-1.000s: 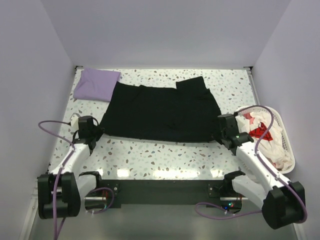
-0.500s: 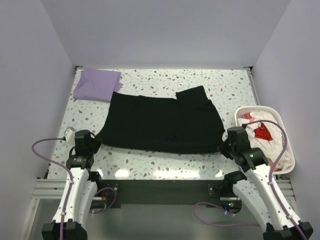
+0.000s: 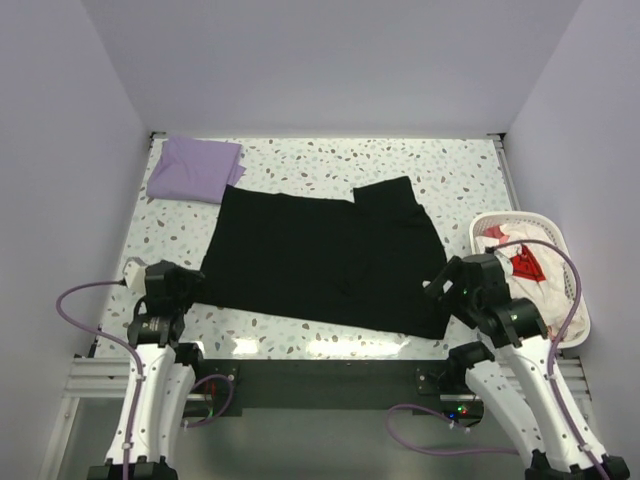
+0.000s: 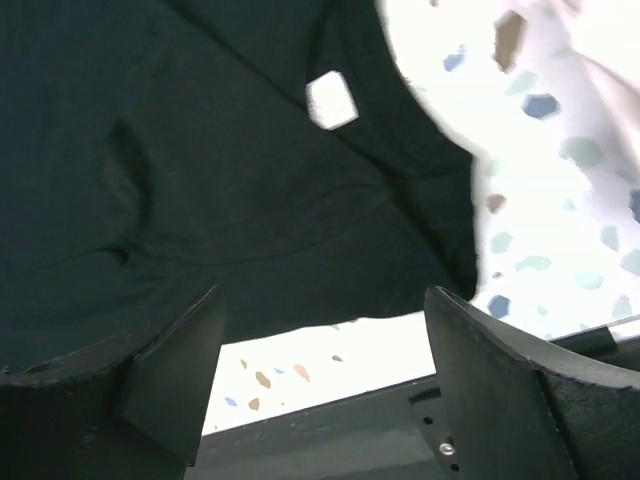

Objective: Fold and stack the t-shirts
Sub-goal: Fold the tshirt

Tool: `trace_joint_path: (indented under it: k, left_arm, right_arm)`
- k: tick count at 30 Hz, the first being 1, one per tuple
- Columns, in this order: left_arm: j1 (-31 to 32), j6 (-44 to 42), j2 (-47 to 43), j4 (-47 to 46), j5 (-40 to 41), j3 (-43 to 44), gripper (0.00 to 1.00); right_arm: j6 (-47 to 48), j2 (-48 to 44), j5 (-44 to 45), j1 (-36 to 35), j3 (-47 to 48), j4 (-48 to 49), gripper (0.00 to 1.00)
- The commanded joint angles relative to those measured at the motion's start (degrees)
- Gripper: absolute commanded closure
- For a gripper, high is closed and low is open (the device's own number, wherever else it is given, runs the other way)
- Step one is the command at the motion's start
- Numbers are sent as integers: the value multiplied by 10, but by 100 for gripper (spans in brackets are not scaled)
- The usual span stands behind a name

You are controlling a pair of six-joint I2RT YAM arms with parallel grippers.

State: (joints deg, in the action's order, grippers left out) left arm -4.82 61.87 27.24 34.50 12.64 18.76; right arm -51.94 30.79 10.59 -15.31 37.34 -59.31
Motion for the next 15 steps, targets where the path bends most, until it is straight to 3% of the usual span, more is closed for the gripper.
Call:
trace_joint_path:
  k: [1, 6, 10, 15]
  left_arm:
    - [0, -46, -8, -69, -8, 54, 39]
    - [10, -117, 165, -158, -47, 150, 39]
    - [55, -157, 343, -196, 1, 268, 41]
    - [91, -206, 488, -225, 37, 376, 50]
  right_arm:
    - [64, 58, -42, 1, 53, 71, 16]
    - [134, 187, -79, 1, 114, 177, 16]
    - [168, 294, -86, 1, 159, 265, 16]
    - [198, 405, -77, 1, 215, 353, 17]
